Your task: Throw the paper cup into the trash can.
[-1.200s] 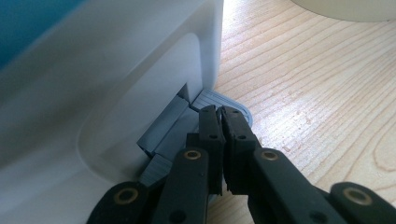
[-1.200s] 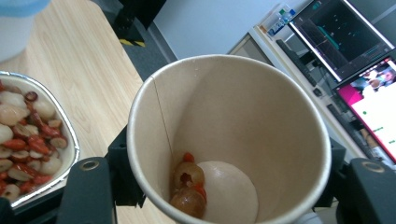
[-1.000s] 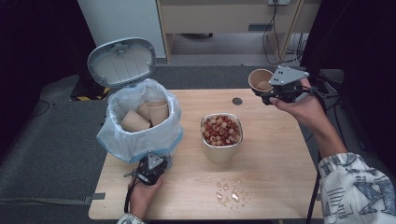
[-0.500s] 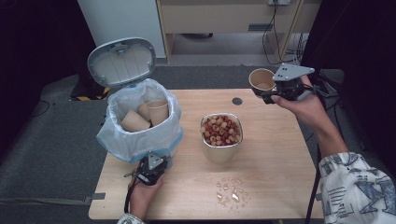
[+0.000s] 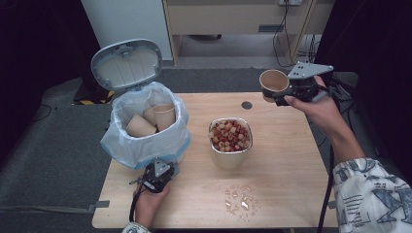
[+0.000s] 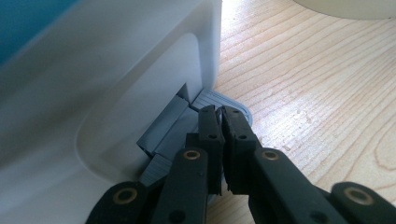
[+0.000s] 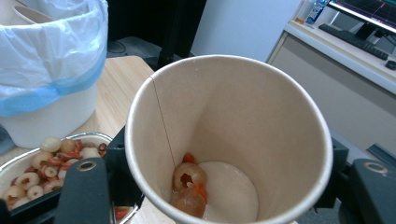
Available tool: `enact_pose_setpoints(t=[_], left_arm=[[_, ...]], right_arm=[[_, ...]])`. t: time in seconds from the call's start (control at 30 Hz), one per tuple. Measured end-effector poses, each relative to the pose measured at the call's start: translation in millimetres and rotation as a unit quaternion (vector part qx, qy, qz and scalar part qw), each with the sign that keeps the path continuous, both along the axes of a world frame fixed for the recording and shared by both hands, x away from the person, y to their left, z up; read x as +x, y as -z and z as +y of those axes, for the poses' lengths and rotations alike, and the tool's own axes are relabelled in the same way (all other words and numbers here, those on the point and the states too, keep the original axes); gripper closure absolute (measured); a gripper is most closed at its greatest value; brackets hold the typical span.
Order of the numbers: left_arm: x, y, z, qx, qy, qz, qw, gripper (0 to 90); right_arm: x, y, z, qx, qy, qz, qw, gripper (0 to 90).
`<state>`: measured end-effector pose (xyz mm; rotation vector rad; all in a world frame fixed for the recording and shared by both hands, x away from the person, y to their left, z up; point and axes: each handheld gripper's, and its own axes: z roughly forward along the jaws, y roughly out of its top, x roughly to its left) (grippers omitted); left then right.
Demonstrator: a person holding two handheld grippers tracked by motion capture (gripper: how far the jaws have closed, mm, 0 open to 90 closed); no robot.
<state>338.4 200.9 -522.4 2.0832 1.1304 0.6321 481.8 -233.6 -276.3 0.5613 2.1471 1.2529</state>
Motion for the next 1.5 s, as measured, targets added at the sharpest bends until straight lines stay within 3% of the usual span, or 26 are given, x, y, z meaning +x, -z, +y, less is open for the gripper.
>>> enact_pose_setpoints(t=[0.77, 1.5], left_arm=[[-0.2, 0.1, -0.5, 0.002, 0.000, -0.001, 1.0000, 85.7], [-0.3, 0.0, -0.4, 0.002, 0.000, -0.001, 1.0000, 85.7]], right_arm=[[4.1, -11.5, 32.2, 0.026, -0.016, 0.029, 0.9991, 31.4], [10.0, -16.1, 65.7, 0.043, -0.038, 0.043, 0.9974, 31.4]])
